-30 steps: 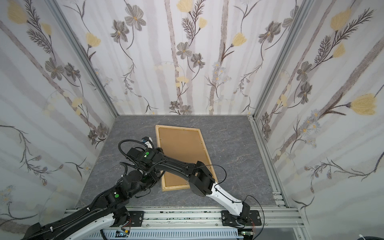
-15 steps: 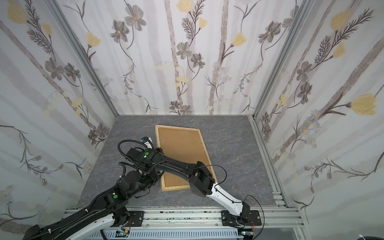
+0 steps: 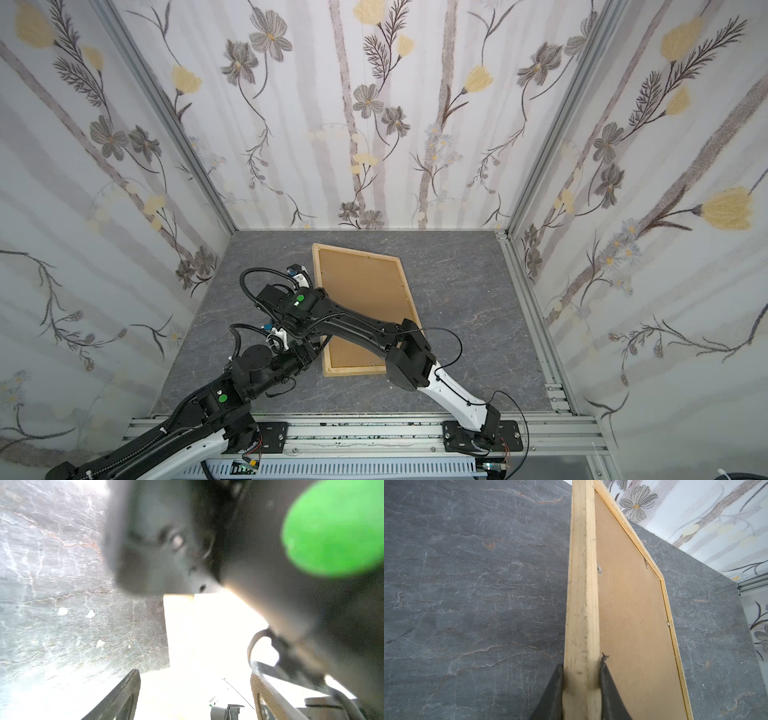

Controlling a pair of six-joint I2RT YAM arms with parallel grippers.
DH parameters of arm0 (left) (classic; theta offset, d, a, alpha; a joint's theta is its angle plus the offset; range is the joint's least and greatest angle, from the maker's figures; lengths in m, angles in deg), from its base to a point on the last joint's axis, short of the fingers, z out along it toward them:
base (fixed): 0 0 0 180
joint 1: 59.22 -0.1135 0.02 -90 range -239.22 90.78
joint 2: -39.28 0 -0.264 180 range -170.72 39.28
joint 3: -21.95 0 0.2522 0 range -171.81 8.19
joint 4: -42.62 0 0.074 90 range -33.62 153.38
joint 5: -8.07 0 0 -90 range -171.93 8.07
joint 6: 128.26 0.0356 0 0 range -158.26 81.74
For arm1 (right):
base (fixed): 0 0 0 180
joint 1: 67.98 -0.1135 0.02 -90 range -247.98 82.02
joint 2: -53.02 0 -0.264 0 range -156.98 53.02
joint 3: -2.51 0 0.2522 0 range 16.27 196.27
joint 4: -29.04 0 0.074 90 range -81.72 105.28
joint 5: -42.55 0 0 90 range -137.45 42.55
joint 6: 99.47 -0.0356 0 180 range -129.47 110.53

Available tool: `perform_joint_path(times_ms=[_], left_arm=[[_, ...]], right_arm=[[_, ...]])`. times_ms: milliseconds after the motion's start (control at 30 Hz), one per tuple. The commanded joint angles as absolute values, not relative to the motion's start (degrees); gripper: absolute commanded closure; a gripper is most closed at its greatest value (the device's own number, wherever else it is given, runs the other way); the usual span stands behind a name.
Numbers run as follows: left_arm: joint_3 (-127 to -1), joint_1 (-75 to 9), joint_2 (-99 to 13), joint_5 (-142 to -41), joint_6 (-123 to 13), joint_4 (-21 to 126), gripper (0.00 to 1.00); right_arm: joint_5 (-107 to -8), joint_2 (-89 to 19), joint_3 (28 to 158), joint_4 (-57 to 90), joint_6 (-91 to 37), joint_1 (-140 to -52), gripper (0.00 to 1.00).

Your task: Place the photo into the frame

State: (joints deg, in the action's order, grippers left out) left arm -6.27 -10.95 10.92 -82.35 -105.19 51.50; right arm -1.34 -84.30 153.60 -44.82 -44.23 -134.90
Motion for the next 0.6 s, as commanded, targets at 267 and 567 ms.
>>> perform_joint_path(times_ms=[267, 567], left_arm=[[-8.08, -10.89, 14.27, -81.92, -102.46, 53.53, 0.11], [-9.58, -10.88, 15.80, -79.89, -101.60, 56.12, 0.10]], right_arm=[[-1.93, -78.51, 153.95, -43.94, -42.43, -133.57, 1.00], [-4.93, -73.09, 153.89, -44.13, -41.31, -133.01, 1.00]])
